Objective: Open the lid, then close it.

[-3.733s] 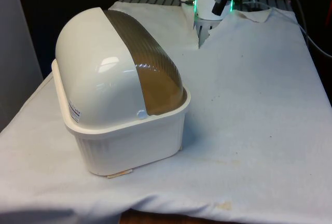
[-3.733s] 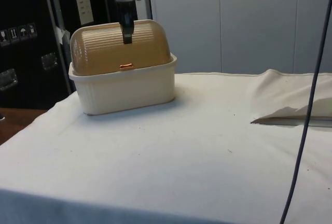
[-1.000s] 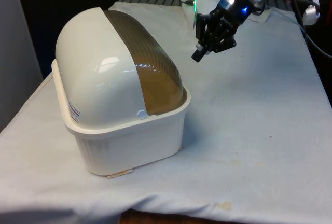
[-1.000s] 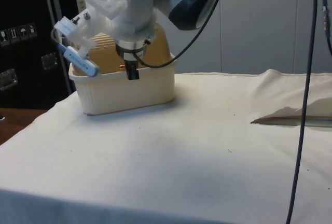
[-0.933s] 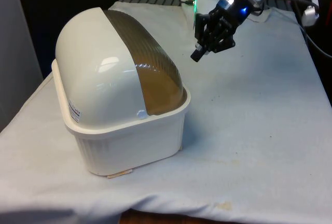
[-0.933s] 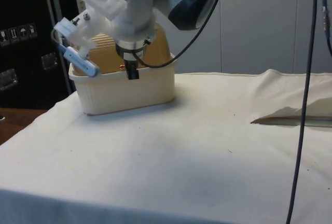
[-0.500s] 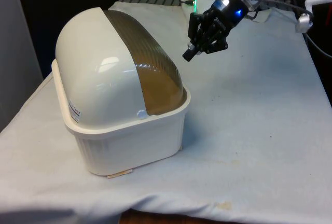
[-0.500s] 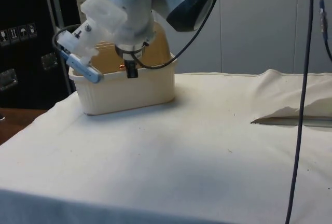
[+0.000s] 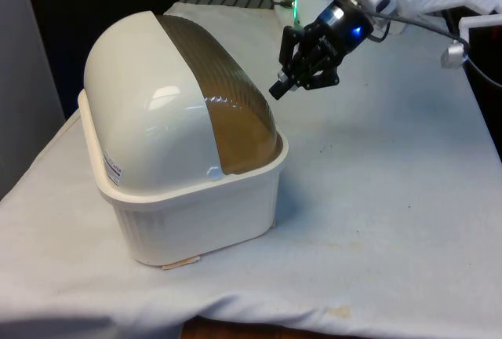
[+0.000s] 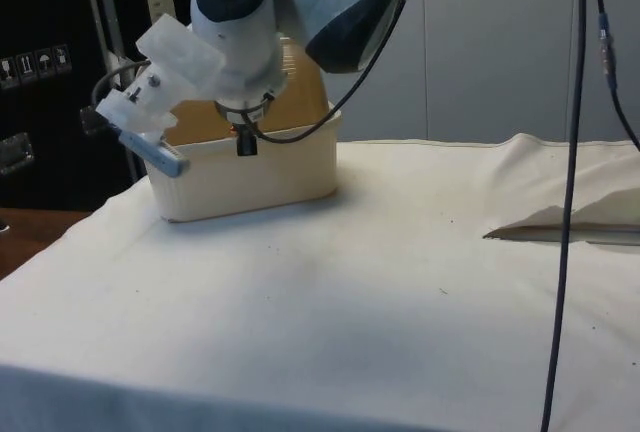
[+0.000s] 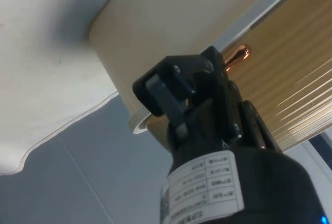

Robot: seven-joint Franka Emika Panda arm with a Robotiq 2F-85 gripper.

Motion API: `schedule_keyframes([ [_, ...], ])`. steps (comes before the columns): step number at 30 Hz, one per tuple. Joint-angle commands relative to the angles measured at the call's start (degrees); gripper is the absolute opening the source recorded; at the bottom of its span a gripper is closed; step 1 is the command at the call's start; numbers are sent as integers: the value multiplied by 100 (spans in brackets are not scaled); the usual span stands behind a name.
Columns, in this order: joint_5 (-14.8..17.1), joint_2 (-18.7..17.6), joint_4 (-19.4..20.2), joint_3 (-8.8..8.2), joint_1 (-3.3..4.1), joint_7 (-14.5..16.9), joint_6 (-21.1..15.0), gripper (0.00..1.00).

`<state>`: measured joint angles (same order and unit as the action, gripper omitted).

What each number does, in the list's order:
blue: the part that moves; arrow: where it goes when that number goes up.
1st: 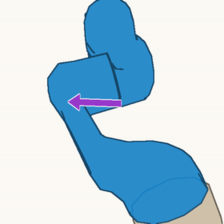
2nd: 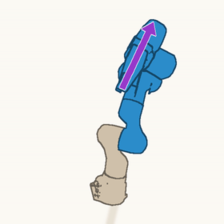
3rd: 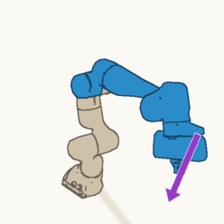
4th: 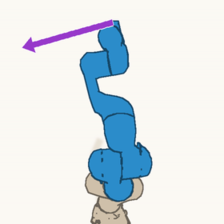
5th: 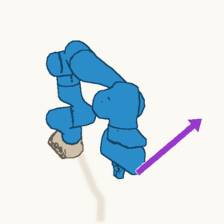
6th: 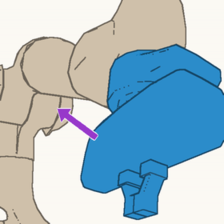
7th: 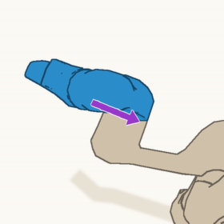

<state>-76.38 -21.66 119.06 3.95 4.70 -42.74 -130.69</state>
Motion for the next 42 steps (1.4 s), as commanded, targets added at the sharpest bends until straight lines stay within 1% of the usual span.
schedule_keyframes([
  [1,-6,-23,-29,-11,0,-23,11,0],
  [13,-17,-160,-172,-80,0,-132,69,0],
  [21,-29,-252,-258,-92,-6,-235,132,0],
  [22,0,-223,-223,-80,-6,-206,132,0],
  [25,-34,-281,-275,-103,-6,-269,149,0],
  [30,-40,-304,-309,-120,-11,-327,195,0],
  [31,0,-281,-281,-109,-11,-292,206,0],
  [34,-40,-304,-315,-132,-6,-361,241,0],
  [42,11,-269,-309,-120,-6,-384,321,0],
])
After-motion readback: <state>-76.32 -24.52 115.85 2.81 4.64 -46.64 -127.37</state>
